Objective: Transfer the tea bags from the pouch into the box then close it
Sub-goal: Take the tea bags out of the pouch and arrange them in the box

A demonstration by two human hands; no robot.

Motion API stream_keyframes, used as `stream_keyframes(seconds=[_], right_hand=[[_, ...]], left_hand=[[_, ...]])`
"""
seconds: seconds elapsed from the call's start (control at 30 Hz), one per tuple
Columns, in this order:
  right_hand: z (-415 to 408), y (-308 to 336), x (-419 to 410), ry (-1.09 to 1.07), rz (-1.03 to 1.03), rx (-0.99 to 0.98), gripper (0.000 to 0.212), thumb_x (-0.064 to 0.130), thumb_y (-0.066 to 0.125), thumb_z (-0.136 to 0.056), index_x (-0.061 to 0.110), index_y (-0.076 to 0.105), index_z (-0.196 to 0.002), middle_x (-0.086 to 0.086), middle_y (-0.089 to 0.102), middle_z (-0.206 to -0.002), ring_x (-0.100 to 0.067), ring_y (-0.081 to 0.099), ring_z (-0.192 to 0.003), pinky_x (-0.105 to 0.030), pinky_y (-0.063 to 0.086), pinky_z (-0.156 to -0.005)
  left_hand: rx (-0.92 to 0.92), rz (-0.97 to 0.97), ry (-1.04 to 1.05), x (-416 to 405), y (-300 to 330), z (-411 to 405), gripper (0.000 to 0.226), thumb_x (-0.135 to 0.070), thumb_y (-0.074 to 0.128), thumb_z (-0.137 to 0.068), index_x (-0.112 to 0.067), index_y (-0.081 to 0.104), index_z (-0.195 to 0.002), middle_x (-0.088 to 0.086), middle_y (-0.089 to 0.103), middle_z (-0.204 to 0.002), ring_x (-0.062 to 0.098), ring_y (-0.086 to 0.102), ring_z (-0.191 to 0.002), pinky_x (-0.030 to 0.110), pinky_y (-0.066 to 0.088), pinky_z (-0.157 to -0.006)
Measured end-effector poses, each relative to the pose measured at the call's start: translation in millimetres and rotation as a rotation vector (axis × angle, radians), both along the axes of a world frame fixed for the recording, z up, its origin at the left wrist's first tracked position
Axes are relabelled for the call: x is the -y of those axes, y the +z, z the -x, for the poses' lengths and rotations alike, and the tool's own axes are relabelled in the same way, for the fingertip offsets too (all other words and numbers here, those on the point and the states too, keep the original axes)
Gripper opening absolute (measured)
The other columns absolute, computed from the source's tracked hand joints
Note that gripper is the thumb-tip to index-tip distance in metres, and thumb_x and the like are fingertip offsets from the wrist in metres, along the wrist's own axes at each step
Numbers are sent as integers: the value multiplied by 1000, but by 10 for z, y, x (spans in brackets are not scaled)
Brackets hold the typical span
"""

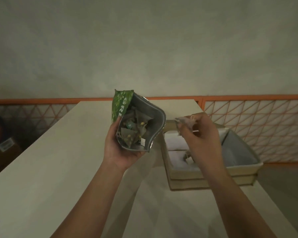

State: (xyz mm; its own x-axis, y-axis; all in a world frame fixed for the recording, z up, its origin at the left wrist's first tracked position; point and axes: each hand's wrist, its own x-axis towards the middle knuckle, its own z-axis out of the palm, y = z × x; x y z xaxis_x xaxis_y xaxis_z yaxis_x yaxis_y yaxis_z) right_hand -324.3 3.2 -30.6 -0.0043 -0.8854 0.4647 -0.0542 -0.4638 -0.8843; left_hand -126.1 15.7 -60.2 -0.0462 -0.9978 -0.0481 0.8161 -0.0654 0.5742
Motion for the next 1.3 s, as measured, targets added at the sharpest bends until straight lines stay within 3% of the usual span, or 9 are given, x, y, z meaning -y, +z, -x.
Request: stream_keyframes(seconds=[0.1,0.23,0.3,0.4,0.63,0.77,0.93,1.13,1.3], right_hand=[[171,-82,171,-29,-119,-302,20,23,74,-85,27,56,-93,9,67,-84,-4,65,-74,-18,48,-61],[207,-188,274,14,-275,-464,10,28,73,-86,24,65,-90,6,69,-97,-8,65,-78,-13,48,-54],[200,-212,264,-5,-256,-545,21,36,69,-88,28,63,-107,12,64,-104,0,60,-79,-10,49,-61],[188,-252,198,-106,-144,-576,21,41,66,-88,31,65,-106,16,65,-106,-2,59,-88,-29,55,-82],[-84,-385,-168,-181,-67,-950,33,63,58,-84,35,72,-94,15,72,-86,-4,62,-71,-19,46,-62],[-219,-513,-295,-274,29,-896,27,45,57,-88,24,74,-82,6,71,-78,-12,63,-68,-22,48,-64],[-427,-619,-535,-334,156,-864,34,48,63,-85,21,68,-64,6,67,-64,-12,58,-56,-22,38,-50],[-613,-631,-763,-271,169,-830,27,47,62,-86,26,71,-72,7,65,-66,-11,57,-61,-24,44,-56],[-749,-586,-895,-348,309,-546,10,26,71,-82,22,67,-91,8,51,-80,-16,51,-78,-33,43,-69]], left_hand=[[-25,67,-12,47,-11,51,55,-43,79,-57,-13,79,-104,14,72,-112,33,73,-87,38,60,-66],[-52,62,-2,122,-78,82,50,-47,65,-74,-14,76,-110,14,69,-119,33,72,-92,39,60,-67],[-54,50,5,152,-104,88,50,-49,61,-77,-15,77,-109,14,69,-120,33,72,-92,39,60,-68],[-46,53,1,137,-75,107,45,-47,67,-72,-15,80,-101,12,72,-113,31,73,-89,38,60,-68],[-37,68,-19,30,-95,-48,54,-53,68,-72,-19,75,-113,8,63,-129,30,63,-106,38,58,-77],[-44,76,-33,-153,-115,-141,53,-61,52,-88,-19,75,-110,7,68,-120,28,68,-100,37,59,-73],[-19,70,-50,-370,-154,-297,51,-54,69,-74,-20,74,-112,6,65,-125,27,64,-104,36,58,-77],[31,60,-65,-551,-178,-489,71,-48,85,-54,-20,72,-118,10,63,-128,30,65,-102,39,58,-72],[28,35,-51,-667,-162,-516,61,-48,78,-68,-18,70,-121,11,63,-128,31,66,-101,39,58,-76]])
